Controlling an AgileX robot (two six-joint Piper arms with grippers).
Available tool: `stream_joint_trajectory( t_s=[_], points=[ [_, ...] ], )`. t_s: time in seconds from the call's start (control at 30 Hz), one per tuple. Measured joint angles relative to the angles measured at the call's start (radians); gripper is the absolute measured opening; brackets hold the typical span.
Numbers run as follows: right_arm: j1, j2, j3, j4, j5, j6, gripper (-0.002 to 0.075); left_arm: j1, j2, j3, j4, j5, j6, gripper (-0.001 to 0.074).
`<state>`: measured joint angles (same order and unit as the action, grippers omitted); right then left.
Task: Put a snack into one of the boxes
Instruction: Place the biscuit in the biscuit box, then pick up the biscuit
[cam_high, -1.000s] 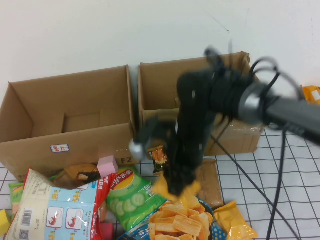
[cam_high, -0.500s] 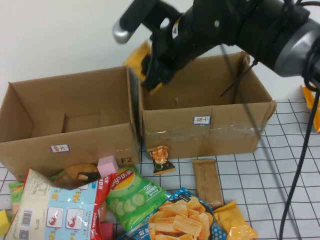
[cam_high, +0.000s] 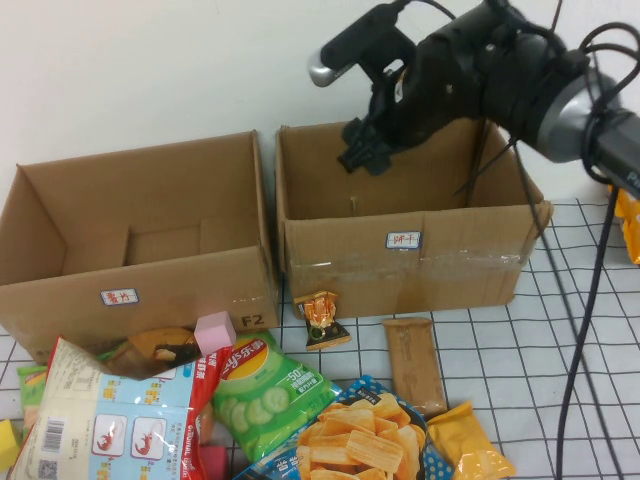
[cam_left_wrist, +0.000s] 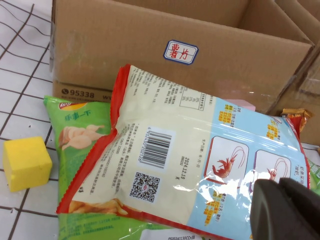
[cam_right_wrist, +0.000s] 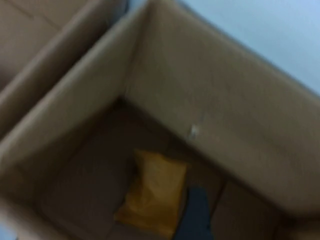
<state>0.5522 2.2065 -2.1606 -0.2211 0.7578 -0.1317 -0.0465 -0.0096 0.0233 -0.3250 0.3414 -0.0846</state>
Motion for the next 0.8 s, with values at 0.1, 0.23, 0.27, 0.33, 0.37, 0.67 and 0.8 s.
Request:
stream_joint_trajectory(
  t_s=[0.1,0.23,0.27,0.33,0.37,0.67,0.8],
  points=[
    [-0.002,-0.032,0.0,0.026,0.073,-0.002,0.0529,0.0,0.0,-0.002,0.0,0.0,0.0,-0.0003],
    [0.0,-0.103,0.0,0.149,0.188,-0.157,0.0365,0.0,0.0,-0.002,0.0,0.0,0.0,-0.0003],
    [0.003,-0.118,0.0,0.183,0.225,-0.206,0.0308,0.0,0.0,-0.002,0.0,0.0,0.0,-0.0003],
    [0.009,-0.153,-0.002,0.275,0.306,-0.32,0.0155,0.0,0.0,-0.002,0.0,0.0,0.0,-0.0003],
    [0.014,-0.164,-0.002,0.318,0.34,-0.366,0.0111,0.0,0.0,-0.002,0.0,0.0,0.0,-0.0003],
    [0.059,-0.259,0.093,0.477,0.457,-0.482,0.0006,0.0,0.0,-0.002,-0.002,0.0,0.0,-0.0003],
    [0.108,-0.347,0.304,0.493,0.455,-0.486,0.0003,0.0,0.0,-0.002,-0.002,0.0,0.0,-0.0003]
  ],
)
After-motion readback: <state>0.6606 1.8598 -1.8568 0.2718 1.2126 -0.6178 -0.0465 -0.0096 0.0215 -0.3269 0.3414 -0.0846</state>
